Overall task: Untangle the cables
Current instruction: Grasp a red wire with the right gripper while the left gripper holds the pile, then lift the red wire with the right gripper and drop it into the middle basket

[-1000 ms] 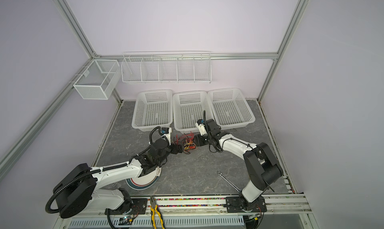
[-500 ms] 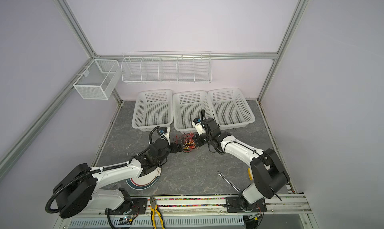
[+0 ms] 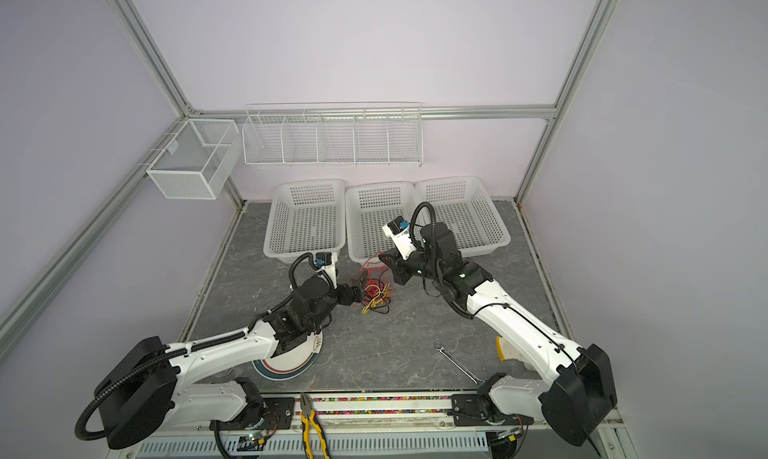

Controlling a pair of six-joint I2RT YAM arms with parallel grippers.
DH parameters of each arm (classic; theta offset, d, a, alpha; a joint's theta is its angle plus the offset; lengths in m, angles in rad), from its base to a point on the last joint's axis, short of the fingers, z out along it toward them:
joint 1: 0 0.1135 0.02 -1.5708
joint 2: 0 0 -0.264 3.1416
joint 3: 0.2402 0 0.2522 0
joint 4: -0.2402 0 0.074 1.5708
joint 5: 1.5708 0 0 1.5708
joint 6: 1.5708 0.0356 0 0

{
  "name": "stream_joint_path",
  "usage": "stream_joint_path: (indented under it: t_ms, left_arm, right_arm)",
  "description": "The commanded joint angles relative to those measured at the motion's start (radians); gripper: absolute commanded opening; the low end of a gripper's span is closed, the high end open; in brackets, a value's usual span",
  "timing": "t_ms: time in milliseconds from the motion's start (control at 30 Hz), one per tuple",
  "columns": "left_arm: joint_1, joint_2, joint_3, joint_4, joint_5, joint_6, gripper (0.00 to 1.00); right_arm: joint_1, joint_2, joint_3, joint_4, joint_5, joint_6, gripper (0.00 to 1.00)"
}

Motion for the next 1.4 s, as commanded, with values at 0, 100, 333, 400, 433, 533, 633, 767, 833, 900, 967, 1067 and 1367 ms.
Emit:
stream_joint_path:
  t_ms: [0, 100, 333, 400, 433, 533, 633, 767, 833, 900, 967, 1067, 1367]
  left_arm:
    - [0.004, -0.042, -0.01, -0.007, 0.005, 0.03, 0.98]
    - [0.006, -0.068, -0.026, -0.006, -0.002, 0.027, 0.97]
    - [0.007, -0.088, -0.05, -0.01, -0.016, 0.022, 0.95]
    - [0.008, -0.092, -0.055, -0.009, -0.018, 0.021, 0.95]
    - [0.007, -0.094, -0.059, -0.005, -0.017, 0.021, 0.95]
    - [0.011, -0.106, -0.068, -0.001, -0.02, 0.02, 0.95]
    - [0.012, -0.129, -0.081, -0.001, -0.023, 0.015, 0.95]
    - [0.012, -0.16, -0.099, -0.02, -0.032, 0.01, 0.95]
    - [0.013, -0.174, -0.103, -0.048, -0.046, 0.006, 0.95]
    - [0.013, -0.186, -0.104, -0.08, -0.055, -0.001, 0.95]
    - [0.012, -0.199, -0.108, -0.102, -0.059, -0.01, 0.95]
    - [0.013, -0.222, -0.116, -0.129, -0.069, -0.021, 0.95]
    - [0.014, -0.275, -0.162, -0.149, -0.13, -0.068, 0.95]
  right_arm:
    - [0.007, -0.033, 0.053, 0.036, -0.038, -0.029, 0.07]
    - [0.007, -0.036, 0.093, 0.038, 0.004, -0.018, 0.07]
    - [0.007, -0.011, 0.177, 0.04, 0.048, -0.004, 0.07]
    - [0.007, 0.001, 0.197, 0.039, 0.097, 0.004, 0.07]
    - [0.007, 0.011, 0.208, 0.037, 0.131, 0.01, 0.07]
    - [0.003, 0.052, 0.246, 0.019, 0.228, 0.017, 0.07]
    - [-0.014, 0.117, 0.293, 0.004, 0.291, 0.038, 0.07]
    - [-0.051, 0.232, 0.353, -0.003, 0.343, 0.074, 0.07]
    - [-0.076, 0.3, 0.378, 0.002, 0.381, 0.099, 0.07]
    - [-0.102, 0.364, 0.395, 0.014, 0.394, 0.131, 0.07]
    - [-0.134, 0.428, 0.415, 0.018, 0.391, 0.176, 0.07]
    - [-0.177, 0.521, 0.44, 0.009, 0.363, 0.246, 0.08]
    - [-0.194, 0.668, 0.484, -0.031, 0.317, 0.273, 0.16]
